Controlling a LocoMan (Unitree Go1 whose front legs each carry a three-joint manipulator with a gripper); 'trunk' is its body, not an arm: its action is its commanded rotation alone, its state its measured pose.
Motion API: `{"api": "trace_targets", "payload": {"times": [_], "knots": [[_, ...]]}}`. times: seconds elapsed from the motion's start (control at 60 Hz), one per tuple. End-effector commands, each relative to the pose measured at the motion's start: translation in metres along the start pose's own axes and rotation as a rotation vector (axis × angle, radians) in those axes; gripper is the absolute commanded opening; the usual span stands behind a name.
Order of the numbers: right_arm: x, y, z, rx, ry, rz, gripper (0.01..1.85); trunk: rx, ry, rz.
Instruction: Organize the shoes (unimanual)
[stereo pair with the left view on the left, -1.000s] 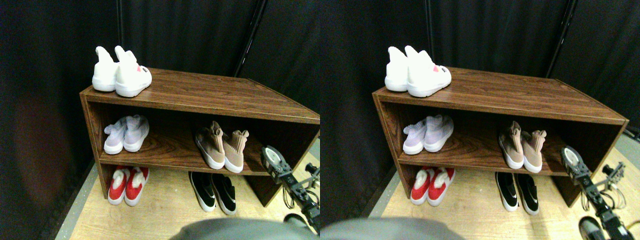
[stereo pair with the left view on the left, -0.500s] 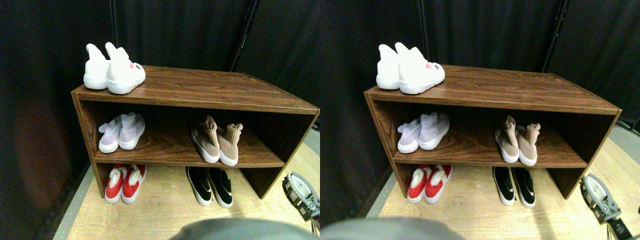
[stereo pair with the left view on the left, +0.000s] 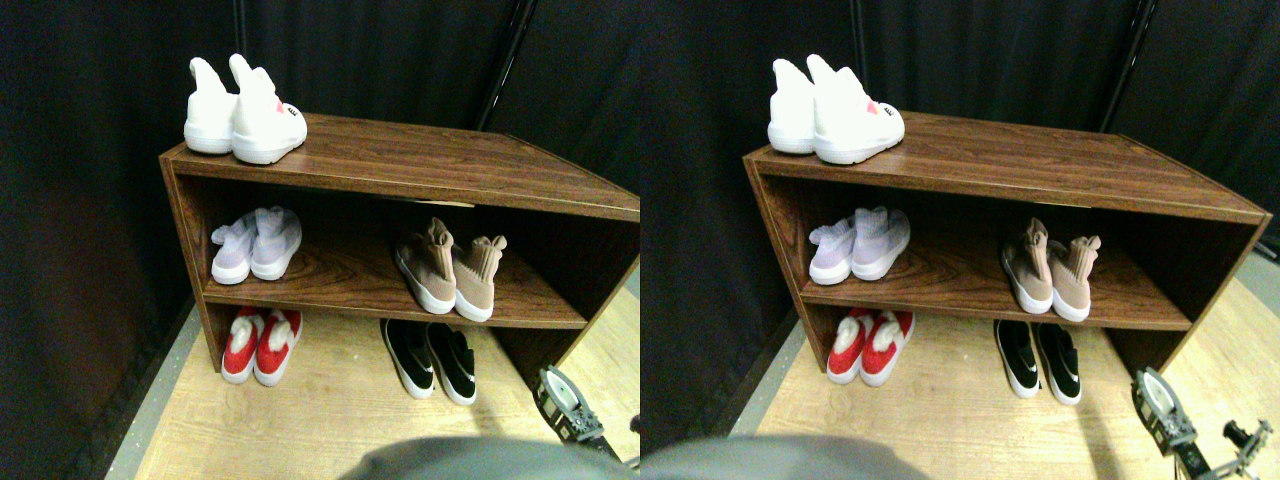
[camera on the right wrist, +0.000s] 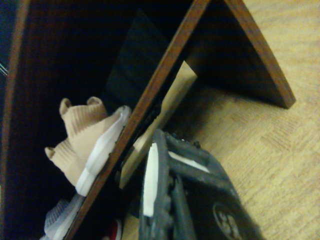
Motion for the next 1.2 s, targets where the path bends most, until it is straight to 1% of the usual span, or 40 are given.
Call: {"api": "trace_targets", "payload": {"times": [0.017,0.067,0.1,0.183,0.233,0.267,0.283,0.317,0.35,0.383,0.4,0.45,0.467,0.5,0.533,0.567,0.617,0.683,0.75,0.767,0.783,0.8,0.85,0.883,0.933,1.017,1.067,1.133,1.15,1.167,1.2], "knots": [[0.009,-0.01,0.003,-0.003,-0.045,-0.035,0.06,-0.019,0.028,0.015],[0.012,-0.013,0.003,0.007,-0.044,-0.04,0.06,-0.018,0.032,0.017],[0.015,-0.017,0.004,0.005,-0.06,-0.059,0.06,-0.017,0.033,0.018],[0.025,-0.023,0.006,-0.004,-0.047,-0.055,0.06,-0.018,0.031,0.018],[0.031,-0.026,0.008,0.013,-0.052,-0.07,0.06,-0.017,0.032,0.018],[0.032,-0.027,0.008,0.015,-0.053,-0.071,0.06,-0.016,0.032,0.019],[0.036,-0.03,0.008,0.028,-0.064,-0.093,0.06,-0.016,0.032,0.019],[0.037,-0.031,0.009,0.032,-0.065,-0.098,0.06,-0.016,0.032,0.02],[0.041,-0.034,0.009,0.029,-0.079,-0.119,0.06,-0.016,0.032,0.02],[0.045,-0.036,0.009,0.046,-0.077,-0.127,0.06,-0.016,0.032,0.02],[0.047,-0.037,0.009,0.054,-0.079,-0.132,0.06,-0.017,0.03,0.02],[0.05,-0.039,0.009,0.058,-0.074,-0.134,0.06,-0.017,0.03,0.02],[0.054,-0.041,0.009,0.065,-0.065,-0.133,0.06,-0.017,0.03,0.02],[0.057,-0.042,0.009,0.071,-0.069,-0.139,0.06,-0.017,0.03,0.02],[0.06,-0.043,0.008,0.073,-0.07,-0.142,0.06,-0.021,0.027,0.024],[0.063,-0.044,0.007,0.098,-0.079,-0.156,0.06,-0.021,0.027,0.024],[0.07,-0.047,0.006,0.107,-0.073,-0.168,0.06,-0.024,0.025,0.029],[0.076,-0.052,0.004,0.137,-0.095,-0.194,0.06,-0.027,0.023,0.033],[0.086,-0.059,0.003,0.141,-0.083,-0.211,0.06,-0.03,0.019,0.038],[0.087,-0.06,0.003,0.138,-0.087,-0.216,0.06,-0.03,0.019,0.038],[0.087,-0.06,0.003,0.138,-0.087,-0.216,0.06,-0.033,0.015,0.042],[0.089,-0.062,0.001,0.124,-0.104,-0.235,0.06,-0.033,0.015,0.042],[0.091,-0.064,0.001,0.131,-0.102,-0.241,0.06,-0.033,0.015,0.042],[0.092,-0.064,-0.001,0.139,-0.107,-0.255,0.06,-0.036,0.017,0.046],[0.093,-0.066,-0.003,0.142,-0.121,-0.283,0.06,-0.04,0.016,0.05],[0.095,-0.068,-0.006,0.148,-0.113,-0.296,0.06,-0.043,0.015,0.053],[0.098,-0.07,-0.008,0.161,-0.085,-0.288,0.06,-0.043,0.015,0.053],[0.102,-0.073,-0.011,0.193,-0.062,-0.308,0.06,-0.044,0.012,0.054],[0.102,-0.073,-0.012,0.192,-0.059,-0.309,0.06,-0.044,0.012,0.054],[0.102,-0.073,-0.012,0.192,-0.059,-0.309,0.06,-0.047,0.009,0.055],[0.102,-0.072,-0.015,0.185,-0.063,-0.322,0.06,-0.047,0.009,0.055]]}}
